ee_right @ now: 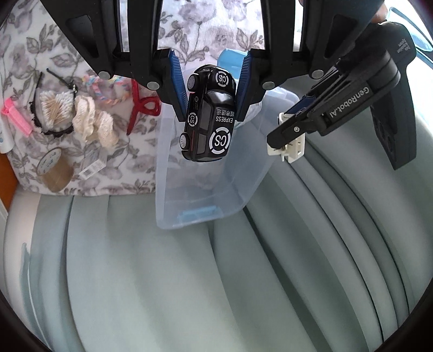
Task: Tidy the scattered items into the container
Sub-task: 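Lift and carry the white clip and black car over the clear box, then open both tools to drop the clip and car into the box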
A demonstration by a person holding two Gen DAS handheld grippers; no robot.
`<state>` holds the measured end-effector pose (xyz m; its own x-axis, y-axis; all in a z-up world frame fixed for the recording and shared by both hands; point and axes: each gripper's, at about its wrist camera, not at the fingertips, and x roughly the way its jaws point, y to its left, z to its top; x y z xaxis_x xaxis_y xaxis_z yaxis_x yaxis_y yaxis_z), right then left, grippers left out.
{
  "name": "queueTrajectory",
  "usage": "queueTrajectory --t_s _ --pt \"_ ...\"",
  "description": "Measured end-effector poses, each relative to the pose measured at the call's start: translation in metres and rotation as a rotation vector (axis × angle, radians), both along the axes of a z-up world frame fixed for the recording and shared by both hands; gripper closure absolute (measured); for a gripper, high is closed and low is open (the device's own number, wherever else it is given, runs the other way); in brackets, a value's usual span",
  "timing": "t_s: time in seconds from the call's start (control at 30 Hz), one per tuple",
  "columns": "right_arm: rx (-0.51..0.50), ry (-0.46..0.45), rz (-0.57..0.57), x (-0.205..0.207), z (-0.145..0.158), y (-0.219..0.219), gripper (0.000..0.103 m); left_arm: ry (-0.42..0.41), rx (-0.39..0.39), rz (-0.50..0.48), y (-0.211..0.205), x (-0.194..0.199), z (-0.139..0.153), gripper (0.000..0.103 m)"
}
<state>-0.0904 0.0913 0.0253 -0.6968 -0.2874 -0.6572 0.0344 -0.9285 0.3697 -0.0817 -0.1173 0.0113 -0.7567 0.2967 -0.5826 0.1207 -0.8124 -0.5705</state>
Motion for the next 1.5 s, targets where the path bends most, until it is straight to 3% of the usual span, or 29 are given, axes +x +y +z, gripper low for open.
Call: queueTrajectory --t_s 0.3,1.0,1.4,1.5 --pt "-0.006 -0.039 0.008 -0.011 -0.017 -0.003 0.065 -0.053 0.015 0.001 -0.005 -0.003 -0.027 0.056" --pt "0.015 -0.072 0.022 -0.035 -0.036 -0.012 0.065 -0.015 0.001 -0.045 -0.001 -0.009 -0.032 0.056" --pt "0.008 -0.083 0.029 -0.034 -0.035 -0.007 0.063 -0.007 0.005 -0.047 -0.001 -0.008 -0.029 0.05" --pt "-0.004 -0.092 0.031 -0.032 -0.034 -0.007 0.063 -0.013 -0.003 -0.062 0.001 -0.008 -0.026 0.042"
